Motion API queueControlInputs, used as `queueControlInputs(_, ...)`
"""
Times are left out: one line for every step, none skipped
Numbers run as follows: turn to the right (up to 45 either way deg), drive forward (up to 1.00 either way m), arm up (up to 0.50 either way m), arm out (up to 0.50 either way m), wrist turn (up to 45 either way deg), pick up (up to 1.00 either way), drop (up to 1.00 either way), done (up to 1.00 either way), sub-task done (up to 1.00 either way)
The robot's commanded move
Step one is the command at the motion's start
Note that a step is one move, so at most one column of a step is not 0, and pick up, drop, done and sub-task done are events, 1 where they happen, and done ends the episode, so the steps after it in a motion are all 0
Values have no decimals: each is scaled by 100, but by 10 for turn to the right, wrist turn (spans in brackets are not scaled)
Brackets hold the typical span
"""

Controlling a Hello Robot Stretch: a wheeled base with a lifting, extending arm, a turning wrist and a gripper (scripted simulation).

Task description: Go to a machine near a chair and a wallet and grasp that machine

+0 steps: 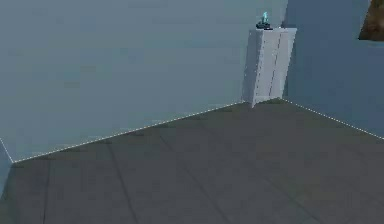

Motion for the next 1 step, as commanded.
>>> queueControlInputs(450,0,0,0,0,0,0,0,0)
